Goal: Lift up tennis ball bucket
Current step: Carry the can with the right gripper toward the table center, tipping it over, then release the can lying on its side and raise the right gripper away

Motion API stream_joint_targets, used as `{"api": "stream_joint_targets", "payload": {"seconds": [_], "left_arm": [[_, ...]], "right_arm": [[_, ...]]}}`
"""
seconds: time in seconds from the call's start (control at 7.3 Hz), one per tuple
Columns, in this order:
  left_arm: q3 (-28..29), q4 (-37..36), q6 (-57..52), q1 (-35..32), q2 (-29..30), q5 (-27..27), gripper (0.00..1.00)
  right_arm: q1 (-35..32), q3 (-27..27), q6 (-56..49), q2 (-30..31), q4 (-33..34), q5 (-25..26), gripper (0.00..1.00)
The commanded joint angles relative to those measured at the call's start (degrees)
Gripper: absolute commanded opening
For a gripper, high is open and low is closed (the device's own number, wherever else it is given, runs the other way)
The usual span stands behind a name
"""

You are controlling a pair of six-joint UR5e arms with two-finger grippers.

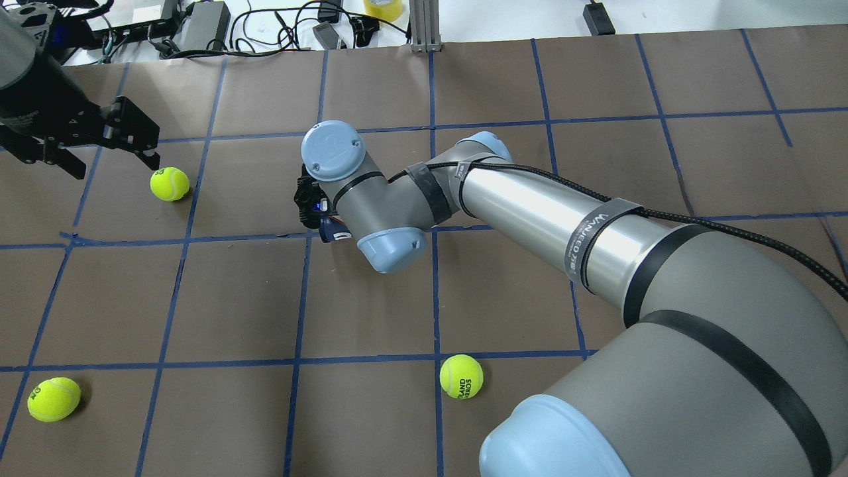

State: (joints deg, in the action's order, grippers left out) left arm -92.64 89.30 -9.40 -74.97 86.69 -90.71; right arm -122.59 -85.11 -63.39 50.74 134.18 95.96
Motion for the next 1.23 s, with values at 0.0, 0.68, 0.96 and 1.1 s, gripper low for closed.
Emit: {"api": "stream_joint_targets", "payload": {"seconds": [0.0,0.68,0.96,1.1], "left_arm": [[-0.2,0.0,0.0,-0.1,0.1,0.2,1.00],[-0.2,0.0,0.0,-0.1,0.1,0.2,1.00],[-0.2,0.0,0.0,-0.1,0.1,0.2,1.00],[-0.2,0.0,-0.1,-0.1,0.1,0.2,1.00]], "right_arm": [[0.0,-0.1,1.9,-0.6,1.1,-0.6,0.99],[0.0,0.8,1.7,2.2,1.0,-1.9,1.00],[0.9,0.9,1.4,6.5,-3.1,-2.5,0.99],[1.9,0.9,1.6,8.1,-4.6,-3.3,0.98]]}}
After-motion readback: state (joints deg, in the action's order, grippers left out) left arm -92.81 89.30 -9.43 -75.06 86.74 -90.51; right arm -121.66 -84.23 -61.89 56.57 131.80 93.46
